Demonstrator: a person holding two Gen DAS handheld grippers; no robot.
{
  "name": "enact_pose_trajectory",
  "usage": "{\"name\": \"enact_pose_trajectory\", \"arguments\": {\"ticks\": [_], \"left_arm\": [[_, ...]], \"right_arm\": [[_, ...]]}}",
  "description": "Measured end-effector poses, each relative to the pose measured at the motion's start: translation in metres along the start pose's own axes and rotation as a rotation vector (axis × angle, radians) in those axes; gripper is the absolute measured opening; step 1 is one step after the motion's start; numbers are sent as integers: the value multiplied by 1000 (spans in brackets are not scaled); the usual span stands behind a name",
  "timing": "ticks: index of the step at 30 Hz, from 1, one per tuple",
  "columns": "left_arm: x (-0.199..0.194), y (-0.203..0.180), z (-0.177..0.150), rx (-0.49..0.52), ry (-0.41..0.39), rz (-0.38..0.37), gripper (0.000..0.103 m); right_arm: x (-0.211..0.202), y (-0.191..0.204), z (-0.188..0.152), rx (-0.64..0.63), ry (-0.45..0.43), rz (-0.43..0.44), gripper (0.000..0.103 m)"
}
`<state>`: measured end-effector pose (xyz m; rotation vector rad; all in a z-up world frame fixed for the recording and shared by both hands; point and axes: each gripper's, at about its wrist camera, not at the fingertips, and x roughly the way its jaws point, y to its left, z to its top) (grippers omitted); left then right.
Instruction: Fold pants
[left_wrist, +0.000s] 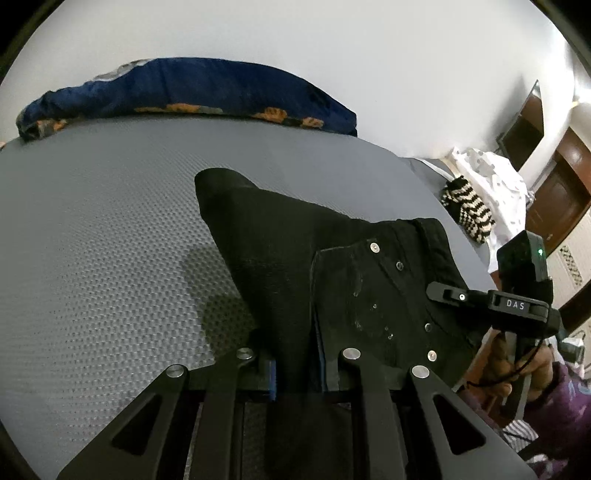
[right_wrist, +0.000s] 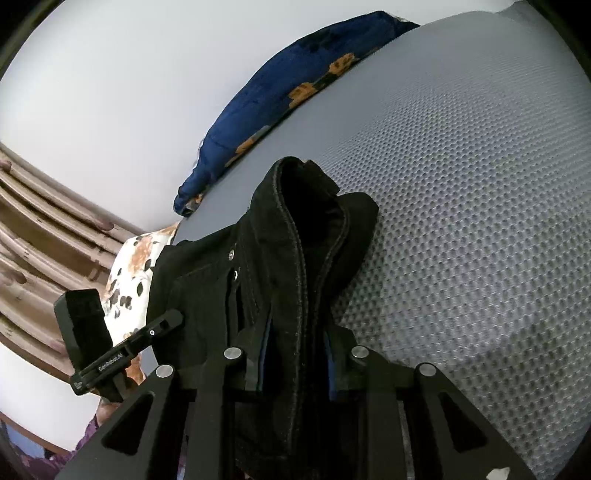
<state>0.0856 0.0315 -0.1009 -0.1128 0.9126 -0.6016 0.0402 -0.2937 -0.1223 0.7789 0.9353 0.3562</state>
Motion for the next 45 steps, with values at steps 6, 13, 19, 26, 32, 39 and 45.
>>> {"name": "enact_pose_trajectory", "arguments": {"ticks": [6,13,19,26,32,39,45], "left_arm": [[-4,0,1,2,-13,34,16],[-7,3,0,11,-19,52,16],[-10,8,1,12,-27,65,16],[-20,16,3,-5,-51,77,16],[-28,24,5,-12,-62,94,16],[-41,35,12,-8,-70,127,16],[-50,47,21,-16,-81,154,16]], "right_arm": [[8,9,0,0,3,3,22],[12,14,0,6,5,-4,22],[19,23,-2,7,8,-7,22],[29,36,-2,-7,13,-3,22],[38,46,5,-15,22,10,22],[51,60,14,-25,38,33,22],[65,73,23,-33,51,49,22]]}}
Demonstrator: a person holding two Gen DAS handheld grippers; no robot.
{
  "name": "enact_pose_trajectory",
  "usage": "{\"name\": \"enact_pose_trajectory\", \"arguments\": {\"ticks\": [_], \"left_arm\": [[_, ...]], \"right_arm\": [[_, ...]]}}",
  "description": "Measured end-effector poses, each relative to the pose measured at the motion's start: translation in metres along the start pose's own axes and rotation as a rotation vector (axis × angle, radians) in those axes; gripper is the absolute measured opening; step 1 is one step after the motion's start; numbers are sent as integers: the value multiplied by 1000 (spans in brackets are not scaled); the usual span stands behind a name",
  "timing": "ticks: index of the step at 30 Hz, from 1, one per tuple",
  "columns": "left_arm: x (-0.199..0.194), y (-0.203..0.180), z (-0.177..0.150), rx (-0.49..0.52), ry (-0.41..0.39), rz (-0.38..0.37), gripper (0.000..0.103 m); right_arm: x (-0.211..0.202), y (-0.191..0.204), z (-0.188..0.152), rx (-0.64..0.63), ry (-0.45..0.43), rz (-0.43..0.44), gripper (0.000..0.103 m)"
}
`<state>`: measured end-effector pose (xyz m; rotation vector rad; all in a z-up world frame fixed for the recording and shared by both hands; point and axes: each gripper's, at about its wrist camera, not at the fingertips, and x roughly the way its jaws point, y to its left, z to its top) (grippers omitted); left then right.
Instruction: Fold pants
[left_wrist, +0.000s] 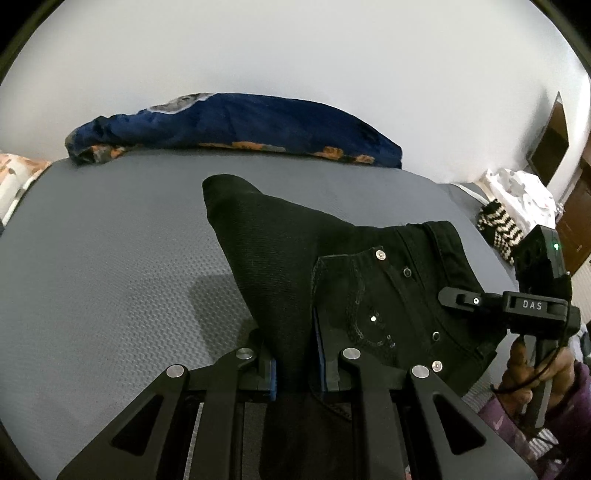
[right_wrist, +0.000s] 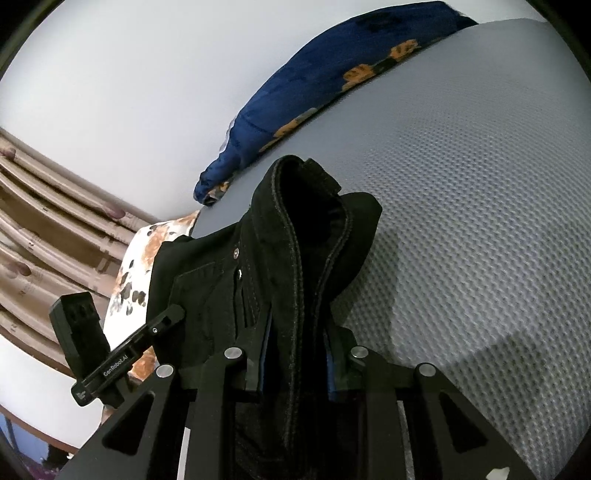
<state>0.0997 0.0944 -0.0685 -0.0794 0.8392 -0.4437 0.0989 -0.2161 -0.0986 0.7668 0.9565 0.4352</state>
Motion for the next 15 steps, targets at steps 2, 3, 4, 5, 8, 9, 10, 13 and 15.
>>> {"name": "enact_pose_trajectory", "arguments": {"ticks": [2,3,4,5,8,9,10,13,15], "left_arm": [[-1,6,5,-4,-6,8,16],[-2,8,7,-6,-9,12,16],[-3,11,9,-8,-14,16,16],[-2,13,11,-9,-17,19,16],[-2,21,16,-15,-26,29,16],[-1,24,18,-17,-28,32,16],[0,27,20,-18,-30,36,16],[3,35,26,-22,-34,44,16],[5,41,31,-24,-37,50,16]], "right_arm": [[5,5,4,-3,4,7,22],[7,7,6,-6,5,10,22],[10,10,8,-12,6,12,22],[12,12,11,-14,7,15,22],[21,18,19,-13,11,26,22],[23,19,21,-15,12,26,22],[26,21,23,-16,13,27,22],[34,24,30,-17,18,32,22],[39,27,34,-18,20,34,22]]}}
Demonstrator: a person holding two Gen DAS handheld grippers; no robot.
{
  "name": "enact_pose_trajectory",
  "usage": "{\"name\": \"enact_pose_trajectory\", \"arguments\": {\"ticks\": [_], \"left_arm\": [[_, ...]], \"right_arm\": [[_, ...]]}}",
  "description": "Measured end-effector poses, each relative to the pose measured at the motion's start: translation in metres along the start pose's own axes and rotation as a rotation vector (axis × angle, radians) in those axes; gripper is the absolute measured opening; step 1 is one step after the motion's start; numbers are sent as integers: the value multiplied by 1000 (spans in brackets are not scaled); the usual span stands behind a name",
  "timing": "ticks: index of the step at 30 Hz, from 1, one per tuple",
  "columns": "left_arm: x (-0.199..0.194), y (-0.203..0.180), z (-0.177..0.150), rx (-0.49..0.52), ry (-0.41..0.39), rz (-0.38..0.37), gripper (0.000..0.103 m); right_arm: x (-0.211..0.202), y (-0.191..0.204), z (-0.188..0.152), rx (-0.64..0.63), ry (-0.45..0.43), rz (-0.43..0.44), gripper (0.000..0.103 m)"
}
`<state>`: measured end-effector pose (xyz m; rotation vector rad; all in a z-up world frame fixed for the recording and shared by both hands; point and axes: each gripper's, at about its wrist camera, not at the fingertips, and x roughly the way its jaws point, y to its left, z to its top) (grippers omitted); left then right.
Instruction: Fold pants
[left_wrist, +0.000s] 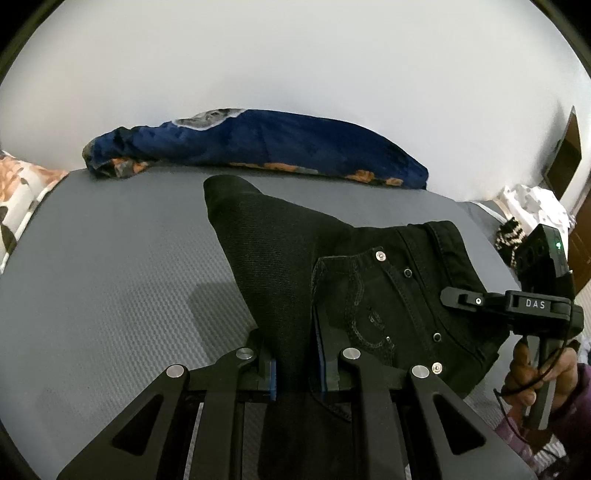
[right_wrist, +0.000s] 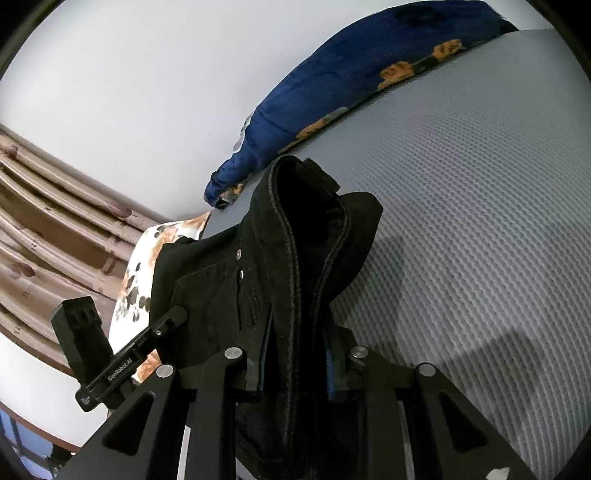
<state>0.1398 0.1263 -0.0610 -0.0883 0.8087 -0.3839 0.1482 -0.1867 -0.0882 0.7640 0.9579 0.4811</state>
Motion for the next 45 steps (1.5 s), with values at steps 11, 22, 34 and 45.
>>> {"name": "enact_pose_trajectory", "arguments": {"ticks": [11,22,34,45], "left_arm": [[24,35,29,-22,-12,39,16],[57,68,65,-17,-21,73,16],[89,93,94,-9,-26,93,16],[108,110,106,-6,-23,101,16]], "right_arm": [[41,8,32,6,15,12,22],[76,10,65,18,15,10,22],[105,9,93,26,9,10,22],[123,7,104,44,12,13,22]]}}
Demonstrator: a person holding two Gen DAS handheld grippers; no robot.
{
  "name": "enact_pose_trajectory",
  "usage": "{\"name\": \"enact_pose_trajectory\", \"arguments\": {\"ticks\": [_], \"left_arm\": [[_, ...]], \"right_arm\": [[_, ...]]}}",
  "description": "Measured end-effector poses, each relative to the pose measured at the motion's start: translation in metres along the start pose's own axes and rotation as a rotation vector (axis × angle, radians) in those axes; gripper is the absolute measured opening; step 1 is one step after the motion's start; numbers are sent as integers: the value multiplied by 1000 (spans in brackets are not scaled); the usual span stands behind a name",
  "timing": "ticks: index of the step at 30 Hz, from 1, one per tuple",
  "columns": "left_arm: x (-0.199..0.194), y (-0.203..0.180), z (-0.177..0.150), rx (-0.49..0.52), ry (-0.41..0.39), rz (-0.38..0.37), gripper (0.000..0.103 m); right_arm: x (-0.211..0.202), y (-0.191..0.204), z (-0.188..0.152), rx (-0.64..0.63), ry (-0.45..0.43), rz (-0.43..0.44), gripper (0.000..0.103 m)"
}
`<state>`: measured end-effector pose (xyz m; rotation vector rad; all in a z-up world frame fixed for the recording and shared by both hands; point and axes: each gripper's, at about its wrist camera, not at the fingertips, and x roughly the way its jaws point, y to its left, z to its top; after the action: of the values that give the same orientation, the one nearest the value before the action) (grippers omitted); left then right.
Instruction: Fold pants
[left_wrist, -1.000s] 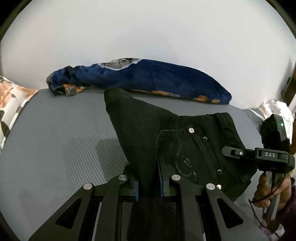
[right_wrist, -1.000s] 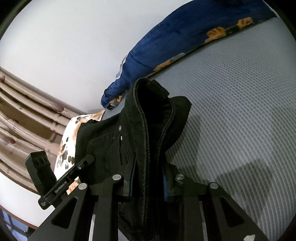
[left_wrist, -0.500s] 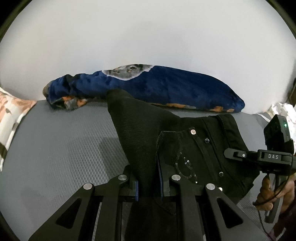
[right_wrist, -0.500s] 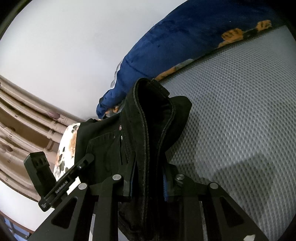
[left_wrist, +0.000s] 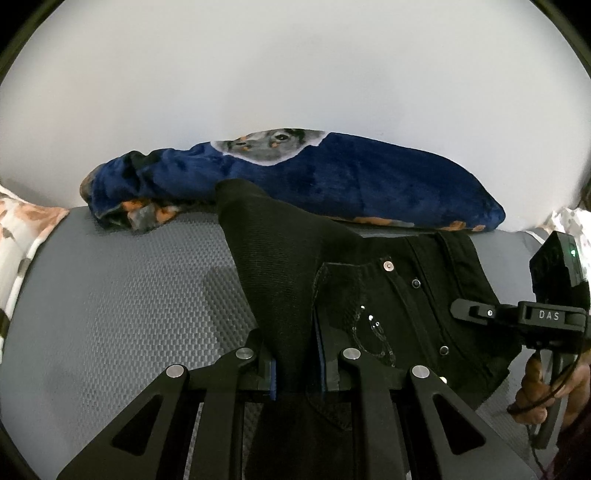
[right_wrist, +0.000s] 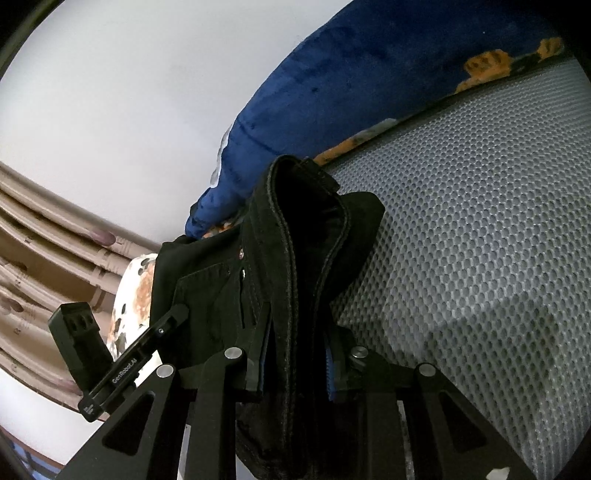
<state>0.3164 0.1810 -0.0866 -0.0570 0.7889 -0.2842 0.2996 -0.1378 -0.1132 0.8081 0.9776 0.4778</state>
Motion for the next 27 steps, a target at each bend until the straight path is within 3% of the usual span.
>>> {"name": "enact_pose_trajectory", "arguments": {"ticks": [27], "left_arm": [[39,16,13,8,1,16,17]], "right_arm": [[37,5,31,-20,-5,-20,21]]}}
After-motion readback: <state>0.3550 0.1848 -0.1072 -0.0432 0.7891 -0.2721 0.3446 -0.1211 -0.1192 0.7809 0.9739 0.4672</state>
